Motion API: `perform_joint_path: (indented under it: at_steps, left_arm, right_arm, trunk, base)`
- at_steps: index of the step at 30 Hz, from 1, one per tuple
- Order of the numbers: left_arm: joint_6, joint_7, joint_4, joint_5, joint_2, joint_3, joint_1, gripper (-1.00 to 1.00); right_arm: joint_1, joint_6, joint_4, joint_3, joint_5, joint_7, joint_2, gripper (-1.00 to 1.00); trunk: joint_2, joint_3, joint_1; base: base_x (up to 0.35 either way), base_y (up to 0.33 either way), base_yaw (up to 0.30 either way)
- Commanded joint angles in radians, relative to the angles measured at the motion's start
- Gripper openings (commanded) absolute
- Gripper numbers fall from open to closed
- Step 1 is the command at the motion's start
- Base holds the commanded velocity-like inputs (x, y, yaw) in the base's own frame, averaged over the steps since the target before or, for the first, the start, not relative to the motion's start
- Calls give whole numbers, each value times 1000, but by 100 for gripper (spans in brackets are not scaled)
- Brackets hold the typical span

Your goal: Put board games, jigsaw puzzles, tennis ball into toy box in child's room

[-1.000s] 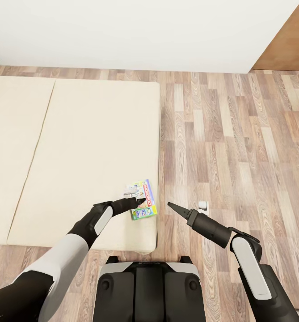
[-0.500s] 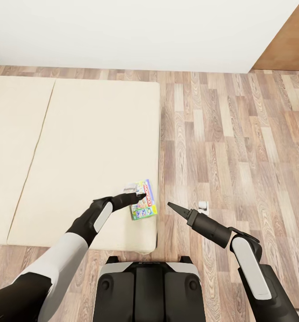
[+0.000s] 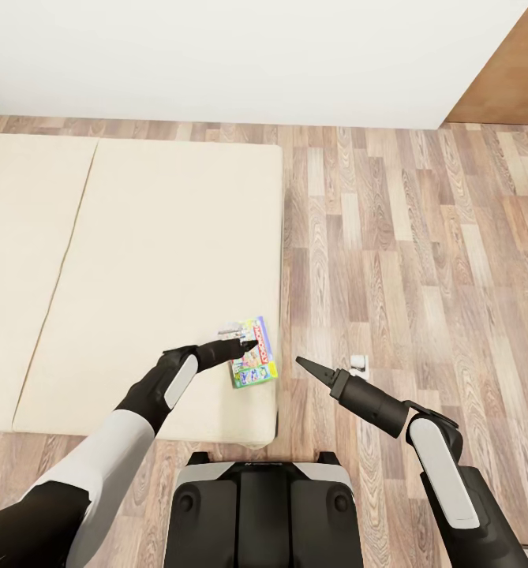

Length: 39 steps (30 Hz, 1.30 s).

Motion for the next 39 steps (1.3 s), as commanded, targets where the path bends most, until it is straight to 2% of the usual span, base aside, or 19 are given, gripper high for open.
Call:
perform_joint_path:
  at_steps: [1, 11, 15, 19, 27, 39]
  left_arm:
    - [10, 1, -1, 7, 0, 1, 0, 100]
    - [110, 16, -1, 4, -1, 6, 0, 100]
    - [132, 25, -1, 3, 0, 27, 0, 100]
    - [153, 59, -1, 2, -1, 71, -1, 100]
    - [173, 105, -1, 4, -2, 98, -1, 100]
    - [175, 139, 6, 4, -3, 101, -2, 100]
  right_arm:
    - [0, 5, 0, -1, -2, 1, 0, 100]
    - [0, 5, 0, -1, -2, 1, 0, 100]
    - [0, 5, 0, -1, -2, 1, 0, 100]
    - [-1, 5, 0, -1, -2, 1, 0, 100]
    - [0, 5, 0, -1, -2, 1, 0, 100]
    - [0, 5, 0, -1, -2, 1, 0, 100]
  trunk:
    - [-1, -1, 1]
    - [-1, -1, 1]
    - [-1, -1, 1]
    - [-1, -1, 1]
    - [-1, -1, 1]
    - [-1, -1, 1]
  base:
    - [0, 0, 0]
    - [0, 0, 0]
    - [0, 0, 0]
    - [0, 0, 0]
    - [0, 0, 0]
    - [0, 0, 0]
